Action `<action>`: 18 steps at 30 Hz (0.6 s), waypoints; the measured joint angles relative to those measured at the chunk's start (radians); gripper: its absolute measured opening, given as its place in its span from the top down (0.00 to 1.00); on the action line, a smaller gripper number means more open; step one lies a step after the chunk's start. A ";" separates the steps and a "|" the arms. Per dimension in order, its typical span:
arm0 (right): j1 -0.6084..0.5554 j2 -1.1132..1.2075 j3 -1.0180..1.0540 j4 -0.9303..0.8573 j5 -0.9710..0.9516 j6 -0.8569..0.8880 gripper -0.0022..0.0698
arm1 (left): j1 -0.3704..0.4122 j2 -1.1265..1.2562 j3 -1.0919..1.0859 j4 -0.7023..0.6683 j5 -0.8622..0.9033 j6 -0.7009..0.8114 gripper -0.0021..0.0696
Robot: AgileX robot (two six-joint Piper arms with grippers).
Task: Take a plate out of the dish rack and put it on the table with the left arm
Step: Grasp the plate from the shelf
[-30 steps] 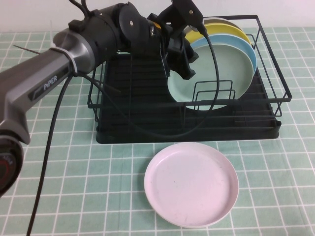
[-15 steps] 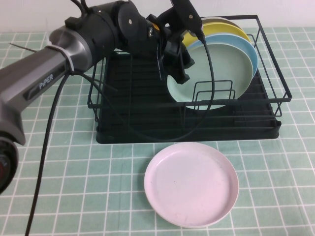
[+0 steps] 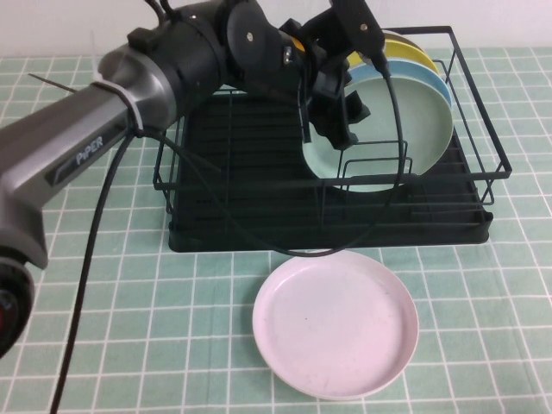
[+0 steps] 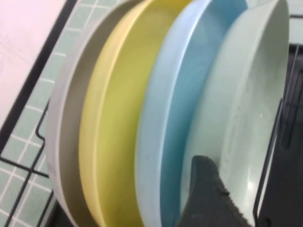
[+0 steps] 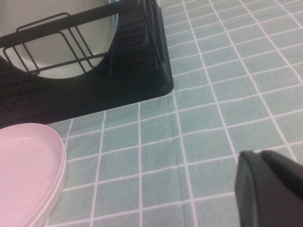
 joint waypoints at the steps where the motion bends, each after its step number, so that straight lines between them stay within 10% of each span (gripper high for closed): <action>1: 0.000 0.000 0.000 0.000 0.000 0.000 1.00 | -0.003 0.002 0.000 0.000 -0.011 0.000 0.46; 18: 0.000 0.000 0.000 0.000 0.000 0.000 1.00 | -0.004 0.068 0.002 -0.003 -0.154 0.000 0.54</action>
